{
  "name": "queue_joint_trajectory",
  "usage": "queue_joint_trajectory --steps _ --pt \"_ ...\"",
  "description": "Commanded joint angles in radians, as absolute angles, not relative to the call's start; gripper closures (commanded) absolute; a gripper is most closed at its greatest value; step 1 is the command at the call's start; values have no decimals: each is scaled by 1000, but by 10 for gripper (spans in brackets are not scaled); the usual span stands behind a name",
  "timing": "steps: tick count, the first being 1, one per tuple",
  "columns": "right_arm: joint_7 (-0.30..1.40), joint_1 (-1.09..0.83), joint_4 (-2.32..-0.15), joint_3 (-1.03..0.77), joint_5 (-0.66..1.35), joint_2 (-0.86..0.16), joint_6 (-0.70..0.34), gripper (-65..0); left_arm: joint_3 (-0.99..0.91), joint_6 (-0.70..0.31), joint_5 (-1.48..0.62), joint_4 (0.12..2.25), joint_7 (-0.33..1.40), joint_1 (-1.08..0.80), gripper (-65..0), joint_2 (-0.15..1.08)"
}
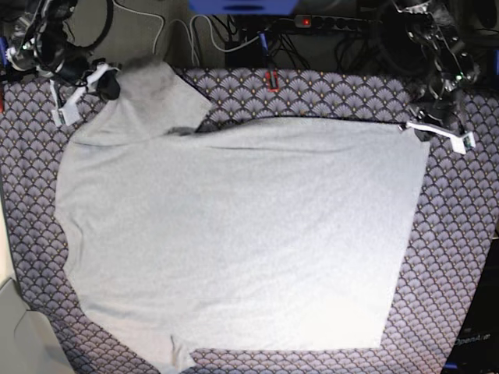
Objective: Fold the T-shirt properly
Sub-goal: 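Lift the shirt edge with both grippers and pull it taut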
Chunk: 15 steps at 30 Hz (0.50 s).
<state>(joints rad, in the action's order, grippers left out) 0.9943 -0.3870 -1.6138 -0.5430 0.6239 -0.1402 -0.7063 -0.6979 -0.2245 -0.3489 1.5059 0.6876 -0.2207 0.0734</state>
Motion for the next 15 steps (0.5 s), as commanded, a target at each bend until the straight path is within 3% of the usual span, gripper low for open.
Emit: queue_joint_trajectory --steps 1,15 --pt "1015 -415 -1633 -550 576 -153 -698 0 -707 -220 -346 1529 671 -222 -6 87" --pt "990 -496 -1816 -553 579 -142 -698 0 -702 -220 -348 1638 676 -325 -6 113"
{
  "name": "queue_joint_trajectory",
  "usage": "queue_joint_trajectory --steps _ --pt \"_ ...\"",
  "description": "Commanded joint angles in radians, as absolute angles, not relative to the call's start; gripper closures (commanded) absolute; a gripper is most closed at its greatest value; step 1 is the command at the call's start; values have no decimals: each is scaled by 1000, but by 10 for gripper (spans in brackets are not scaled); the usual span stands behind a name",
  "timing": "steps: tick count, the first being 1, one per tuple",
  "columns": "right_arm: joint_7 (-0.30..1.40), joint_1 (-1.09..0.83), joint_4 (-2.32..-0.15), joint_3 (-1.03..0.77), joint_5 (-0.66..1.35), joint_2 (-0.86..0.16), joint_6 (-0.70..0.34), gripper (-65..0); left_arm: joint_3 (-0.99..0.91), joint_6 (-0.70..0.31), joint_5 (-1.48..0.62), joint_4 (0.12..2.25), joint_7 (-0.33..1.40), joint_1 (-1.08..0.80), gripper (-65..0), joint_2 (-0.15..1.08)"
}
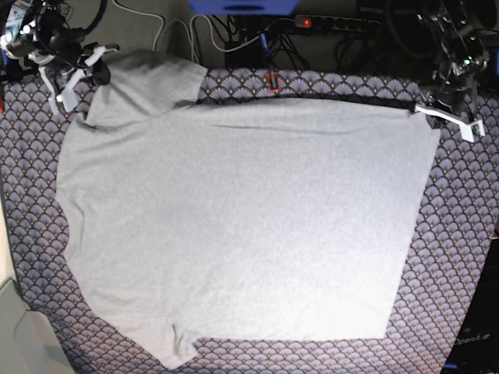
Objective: Fold the T-shirt properly
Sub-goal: 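Lift the shirt edge with both grippers and pull it taut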
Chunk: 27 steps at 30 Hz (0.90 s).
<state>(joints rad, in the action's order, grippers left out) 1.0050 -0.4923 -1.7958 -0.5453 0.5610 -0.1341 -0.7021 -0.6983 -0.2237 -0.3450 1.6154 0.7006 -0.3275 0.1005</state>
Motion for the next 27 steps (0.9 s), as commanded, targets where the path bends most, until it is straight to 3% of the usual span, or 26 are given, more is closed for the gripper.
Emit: queue_joint_trajectory --steps 1,6,27 --pt "990 -498 -1834 -555 579 -133 -698 0 -702 -220 -348 1646 676 -328 -6 113" --pt "990 -516 -1922 -599 579 -90 -698 0 -708 -220 -348 1656 676 -344 -6 113" --pt "990 -479 -1956 -688 581 -85 -698 0 -708 -217 -343 1732 677 -366 -6 116"
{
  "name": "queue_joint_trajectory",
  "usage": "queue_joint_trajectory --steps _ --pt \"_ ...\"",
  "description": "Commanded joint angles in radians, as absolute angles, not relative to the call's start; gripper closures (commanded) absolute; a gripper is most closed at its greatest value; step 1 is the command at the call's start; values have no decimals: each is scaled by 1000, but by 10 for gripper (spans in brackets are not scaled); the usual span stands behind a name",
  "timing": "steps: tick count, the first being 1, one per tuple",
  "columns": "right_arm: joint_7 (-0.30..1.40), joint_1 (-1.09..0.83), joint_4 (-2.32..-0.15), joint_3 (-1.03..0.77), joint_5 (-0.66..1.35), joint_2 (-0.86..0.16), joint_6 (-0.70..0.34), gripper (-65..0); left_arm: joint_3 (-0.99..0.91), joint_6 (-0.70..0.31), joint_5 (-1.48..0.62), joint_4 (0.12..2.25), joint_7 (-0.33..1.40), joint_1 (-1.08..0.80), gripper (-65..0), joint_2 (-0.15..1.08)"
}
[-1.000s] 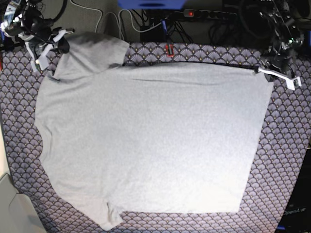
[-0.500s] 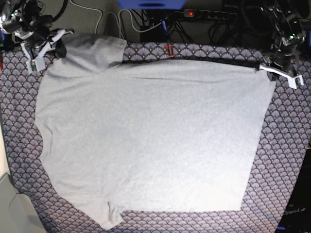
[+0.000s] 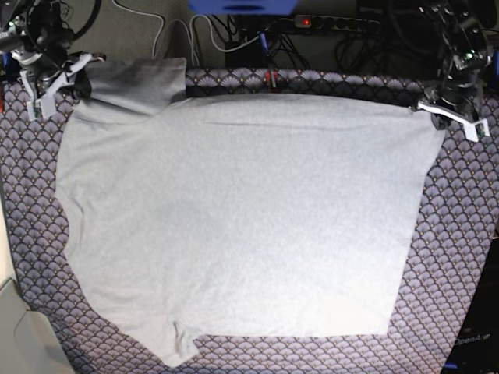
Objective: Fold the T-shirt properly
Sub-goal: 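Lift the shirt edge with both grippers and pull it taut, then carry the held edge with both grippers across the shirt and lay it down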
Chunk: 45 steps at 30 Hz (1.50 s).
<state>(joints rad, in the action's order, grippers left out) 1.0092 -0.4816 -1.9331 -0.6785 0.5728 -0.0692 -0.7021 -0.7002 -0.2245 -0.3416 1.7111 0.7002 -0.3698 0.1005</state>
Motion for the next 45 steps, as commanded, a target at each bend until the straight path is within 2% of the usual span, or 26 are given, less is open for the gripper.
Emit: queue_joint_trajectory --steps 1,8,13,16,21,27,35,45 --pt "990 -472 -1959 -688 581 -85 -698 0 -707 -217 -341 1732 677 -360 -6 116" --pt "1004 -387 -1960 -680 578 -99 -698 0 -700 -216 -338 1721 680 -269 -6 114" --pt "1056 -308 -1954 -680 575 -116 -698 0 -700 -211 -325 1704 773 -180 -6 117" --pt "1070 -262 -1952 -662 575 -120 -698 0 -690 -216 -249 1681 788 -117 -6 111" --pt "1066 -177 -1922 -555 575 -163 -698 0 -570 -216 -77 1592 777 -18 -6 117" --pt "1061 -33 -1718 -472 575 -231 -698 0 -518 -213 42 1494 777 111 -6 117" --pt "990 131 -1458 -401 575 -344 -698 0 -518 -213 74 1372 776 240 -6 171" --pt "937 242 -1339 -306 544 -374 -698 0 -515 -211 81 1241 707 320 -6 180"
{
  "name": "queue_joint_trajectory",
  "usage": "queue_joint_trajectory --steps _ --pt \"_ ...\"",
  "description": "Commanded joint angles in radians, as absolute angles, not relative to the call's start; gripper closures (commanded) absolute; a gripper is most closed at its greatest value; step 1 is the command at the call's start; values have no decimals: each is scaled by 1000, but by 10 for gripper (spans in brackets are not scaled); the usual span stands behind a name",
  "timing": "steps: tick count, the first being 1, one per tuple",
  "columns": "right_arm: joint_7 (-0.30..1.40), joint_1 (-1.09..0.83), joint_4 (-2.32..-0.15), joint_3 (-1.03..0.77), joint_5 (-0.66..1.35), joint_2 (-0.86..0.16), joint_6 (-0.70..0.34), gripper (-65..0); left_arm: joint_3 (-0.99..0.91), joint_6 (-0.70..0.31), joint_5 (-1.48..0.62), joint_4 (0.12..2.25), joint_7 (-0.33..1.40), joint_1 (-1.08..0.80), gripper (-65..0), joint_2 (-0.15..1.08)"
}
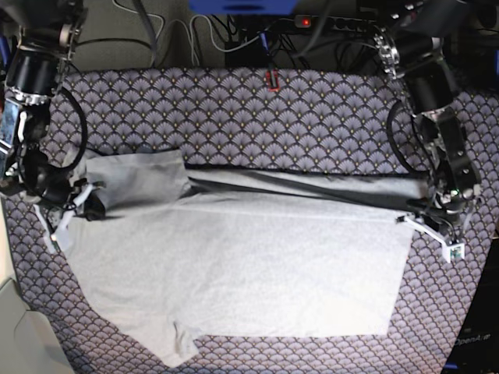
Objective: Fold the T-shirt properly
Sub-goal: 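Carry the held edge with both grippers across the shirt and lay it down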
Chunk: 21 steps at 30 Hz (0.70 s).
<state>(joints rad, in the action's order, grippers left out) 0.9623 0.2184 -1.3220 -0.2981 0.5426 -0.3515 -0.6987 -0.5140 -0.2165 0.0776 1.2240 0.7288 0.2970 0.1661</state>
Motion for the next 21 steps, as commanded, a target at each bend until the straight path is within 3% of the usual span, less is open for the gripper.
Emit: queue_joint_trajectory --steps 1,9,21 --pt "937 255 -1339 -306 512 -367 -698 0 -515 -211 81 1224 699 325 -6 180" --pt "934 341 -1336 -308 308 -305 -698 0 -493 -211 81 1178 661 335 -6 176" --pt "891 352 -1333 -306 303 -308 -698 0 -426 -209 81 1178 639 337 -6 183"
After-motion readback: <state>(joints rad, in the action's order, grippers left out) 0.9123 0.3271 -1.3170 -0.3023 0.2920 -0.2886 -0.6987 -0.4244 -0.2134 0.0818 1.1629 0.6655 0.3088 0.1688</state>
